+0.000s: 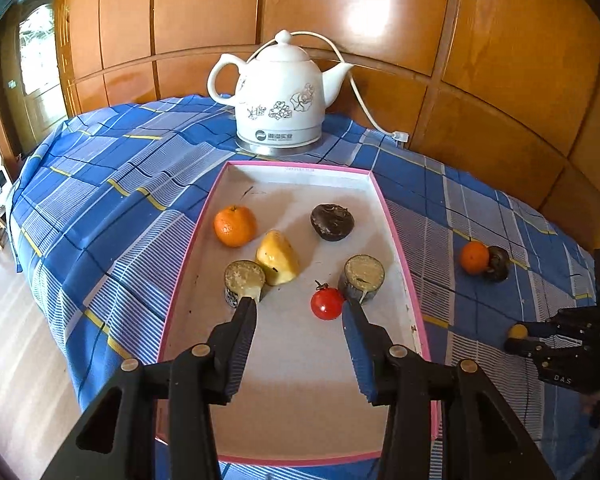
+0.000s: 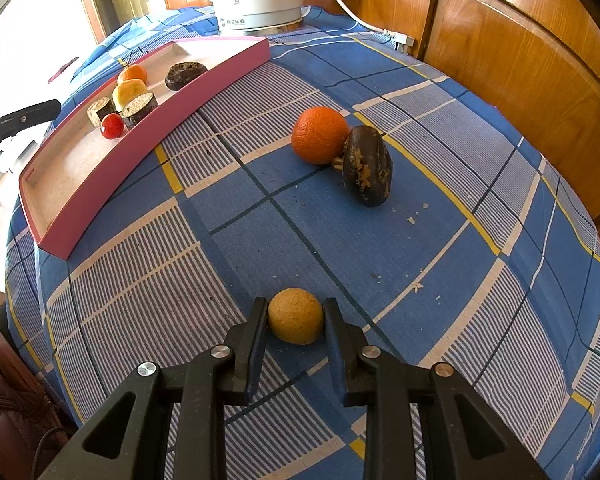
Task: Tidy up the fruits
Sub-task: 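Carry the small yellow fruit with the right gripper into the tray and release it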
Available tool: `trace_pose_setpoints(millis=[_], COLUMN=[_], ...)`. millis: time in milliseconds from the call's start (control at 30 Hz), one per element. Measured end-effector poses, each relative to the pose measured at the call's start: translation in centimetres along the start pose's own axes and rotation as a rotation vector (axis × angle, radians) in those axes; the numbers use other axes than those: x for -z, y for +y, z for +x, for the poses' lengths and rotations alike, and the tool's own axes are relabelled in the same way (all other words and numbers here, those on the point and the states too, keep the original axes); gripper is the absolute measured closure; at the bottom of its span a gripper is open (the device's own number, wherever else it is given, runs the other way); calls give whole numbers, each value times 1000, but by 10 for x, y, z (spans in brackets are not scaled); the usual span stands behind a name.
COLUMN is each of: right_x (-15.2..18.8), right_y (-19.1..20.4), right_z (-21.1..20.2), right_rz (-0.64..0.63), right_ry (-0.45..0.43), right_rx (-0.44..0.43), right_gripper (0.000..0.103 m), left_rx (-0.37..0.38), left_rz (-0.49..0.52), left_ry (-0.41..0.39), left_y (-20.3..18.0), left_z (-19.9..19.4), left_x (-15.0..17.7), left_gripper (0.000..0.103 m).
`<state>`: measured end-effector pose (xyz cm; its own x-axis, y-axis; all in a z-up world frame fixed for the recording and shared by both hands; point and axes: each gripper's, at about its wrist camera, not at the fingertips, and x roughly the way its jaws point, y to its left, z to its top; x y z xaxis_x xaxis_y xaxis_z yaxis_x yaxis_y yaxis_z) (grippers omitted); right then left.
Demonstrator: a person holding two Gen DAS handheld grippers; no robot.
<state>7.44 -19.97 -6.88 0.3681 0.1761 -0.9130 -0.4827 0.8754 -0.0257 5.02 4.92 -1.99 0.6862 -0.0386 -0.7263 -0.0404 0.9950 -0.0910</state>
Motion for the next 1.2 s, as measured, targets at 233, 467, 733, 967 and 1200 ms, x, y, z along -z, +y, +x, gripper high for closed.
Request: trace_pose_setpoints(millis=[233, 467, 733, 967, 1200], right_x=[0, 0, 0, -8, -41], right_y=[0, 0, 1, 9, 44], right_z=[0, 0, 0, -4, -37], right_rz=[0, 2, 8, 7, 36], right_ry=[-1, -1, -3, 15, -124], right_rx=[-1, -1, 11, 71, -49], right_gripper=[76, 76, 76, 76, 76], left_rx=[3, 2, -4, -22, -46], left_rz=[-2, -11, -34, -65, -102], left_ry=[5, 18, 22, 8, -3], left_y=[0, 2, 11, 29, 51], left_z=[-2, -1, -1, -4, -8], left_x=[3, 5, 8, 9, 13], left_gripper=[57, 57, 56, 56, 56])
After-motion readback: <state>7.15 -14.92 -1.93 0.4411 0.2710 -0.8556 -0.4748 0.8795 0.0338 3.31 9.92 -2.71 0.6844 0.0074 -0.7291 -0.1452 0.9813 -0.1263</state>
